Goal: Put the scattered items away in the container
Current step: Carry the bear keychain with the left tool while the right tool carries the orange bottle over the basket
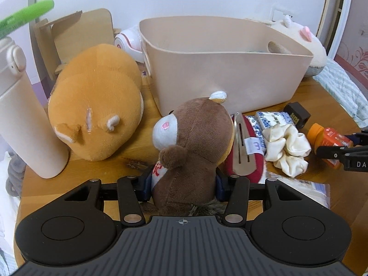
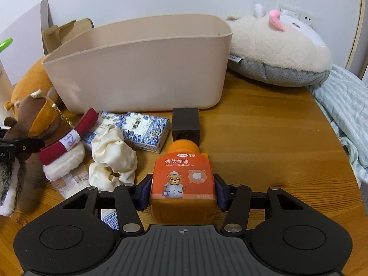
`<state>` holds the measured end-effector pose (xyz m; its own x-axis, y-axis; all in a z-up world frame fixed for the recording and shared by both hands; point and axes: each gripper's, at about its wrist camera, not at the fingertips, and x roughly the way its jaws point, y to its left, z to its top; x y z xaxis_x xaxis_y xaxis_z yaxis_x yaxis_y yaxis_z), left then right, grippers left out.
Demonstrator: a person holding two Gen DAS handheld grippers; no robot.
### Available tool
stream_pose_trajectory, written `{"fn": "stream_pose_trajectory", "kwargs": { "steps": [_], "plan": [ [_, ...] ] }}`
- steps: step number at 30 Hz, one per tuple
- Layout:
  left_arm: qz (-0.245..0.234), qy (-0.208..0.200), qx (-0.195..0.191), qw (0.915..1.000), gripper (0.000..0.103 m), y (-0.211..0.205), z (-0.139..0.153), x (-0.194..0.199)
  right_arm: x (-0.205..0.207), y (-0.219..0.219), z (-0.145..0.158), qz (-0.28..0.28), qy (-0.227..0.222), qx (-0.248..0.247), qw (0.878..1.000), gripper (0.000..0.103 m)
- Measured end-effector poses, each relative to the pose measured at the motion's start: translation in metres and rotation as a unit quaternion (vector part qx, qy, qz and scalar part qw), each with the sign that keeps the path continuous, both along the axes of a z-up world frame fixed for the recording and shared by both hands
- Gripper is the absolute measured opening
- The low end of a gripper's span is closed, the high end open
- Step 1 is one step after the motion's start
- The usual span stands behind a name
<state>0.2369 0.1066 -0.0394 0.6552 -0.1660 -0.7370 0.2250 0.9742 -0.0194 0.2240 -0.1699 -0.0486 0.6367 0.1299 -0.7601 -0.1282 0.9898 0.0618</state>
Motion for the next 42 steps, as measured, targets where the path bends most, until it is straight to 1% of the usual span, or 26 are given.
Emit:
{"fn": "stream_pose_trajectory", "kwargs": {
  "steps": [7,12,14,18,22,24,27,31,37,42],
  "plan": [
    [-0.007,-0.021,-0.001,0.9998,0.05,-0.005,0.02,-0.011,-0.011,-0.009,0.024,0.007,-0.022,0.021,1.0,0.05],
    [-0.014,-0.037,-0.004,0.9992,0.05,-0.007,0.039,-0.018,-0.015,-0.011,0.045,0.01,-0.049,0.021,0.999,0.05],
    [-0.017,-0.04,-0.012,0.999,0.05,-0.008,0.046,-0.018,-0.014,-0.013,0.053,0.013,-0.058,0.02,0.998,0.05],
    [-0.023,-0.058,-0.007,0.998,0.05,-0.016,0.062,-0.016,-0.008,-0.015,0.067,0.012,-0.074,0.018,0.997,0.05],
    [-0.023,-0.067,-0.015,0.9974,0.05,-0.021,0.077,-0.01,-0.002,-0.016,0.084,0.018,-0.089,0.02,0.996,0.05],
    [-0.025,-0.076,-0.012,0.9967,0.05,-0.024,0.085,-0.007,0.001,-0.017,0.093,0.019,-0.097,0.024,0.995,0.05],
    [-0.018,-0.09,-0.008,0.9958,0.05,-0.029,0.096,0.001,0.006,-0.019,0.107,0.02,-0.113,0.022,0.993,0.05],
    [-0.01,-0.098,-0.01,0.9951,0.05,-0.034,0.111,0.018,0.019,-0.019,0.124,0.021,-0.129,0.02,0.991,0.05],
    [-0.004,-0.109,-0.002,0.9941,0.05,-0.043,0.127,0.046,0.05,-0.012,0.138,0.035,-0.123,0.016,0.992,0.05],
    [0.001,-0.102,0.003,0.9948,0.05,-0.048,0.129,0.074,0.076,-0.009,0.145,0.041,-0.117,0.022,0.992,0.05]
  ]
}}
